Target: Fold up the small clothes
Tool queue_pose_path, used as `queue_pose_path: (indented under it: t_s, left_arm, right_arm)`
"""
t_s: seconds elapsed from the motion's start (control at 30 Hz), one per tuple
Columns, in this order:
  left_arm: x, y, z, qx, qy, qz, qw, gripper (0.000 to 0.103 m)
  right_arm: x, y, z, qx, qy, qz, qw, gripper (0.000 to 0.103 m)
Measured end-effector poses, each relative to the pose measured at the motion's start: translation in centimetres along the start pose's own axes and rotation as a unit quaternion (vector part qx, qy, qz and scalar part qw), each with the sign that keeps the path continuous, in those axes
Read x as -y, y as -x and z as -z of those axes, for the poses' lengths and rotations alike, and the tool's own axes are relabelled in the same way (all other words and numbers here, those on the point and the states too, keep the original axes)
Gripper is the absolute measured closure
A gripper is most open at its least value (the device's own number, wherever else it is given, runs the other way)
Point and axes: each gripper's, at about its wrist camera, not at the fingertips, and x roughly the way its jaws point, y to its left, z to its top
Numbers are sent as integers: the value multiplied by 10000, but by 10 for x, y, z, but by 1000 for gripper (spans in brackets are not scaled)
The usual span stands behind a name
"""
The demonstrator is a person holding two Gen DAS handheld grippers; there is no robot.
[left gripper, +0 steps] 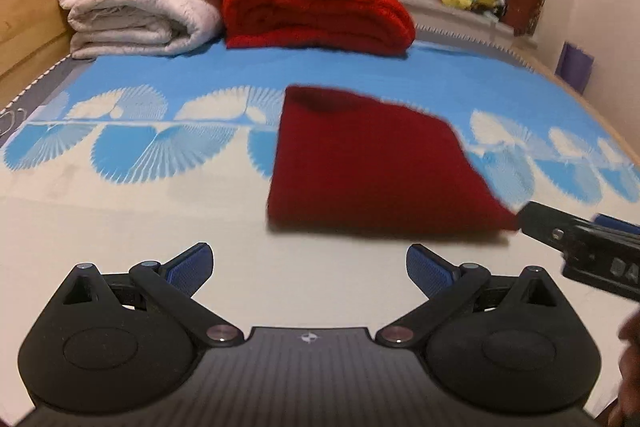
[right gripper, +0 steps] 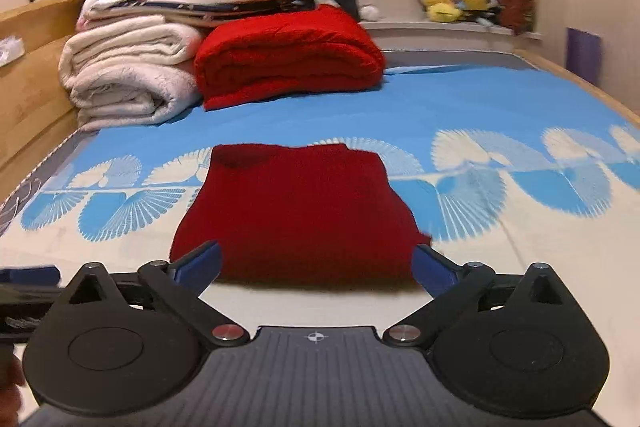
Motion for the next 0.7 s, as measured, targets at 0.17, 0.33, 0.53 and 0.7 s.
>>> queue_pose_path:
  t_s: [0.17, 0.33, 0.53, 0.7]
  left_arm:
    - [-7, -19, 24, 7, -29, 136, 9999, 0]
    - [-12, -42, 23, -38, -272, -32, 9996, 0]
    - [-19, -54, 15, 25, -298, -282, 9992, 0]
    - [-17, -58, 17, 36, -485, -333, 9983, 0]
  right_arm:
    - [-9, -6, 45, -57, 31, 467, 9989, 2]
    - [-16, -29, 57, -183, 635, 802, 9946, 2]
    - [-13, -45, 50, -204, 874, 866, 9922, 2]
    - [-6, -53, 49, -469, 665, 718, 9941, 2]
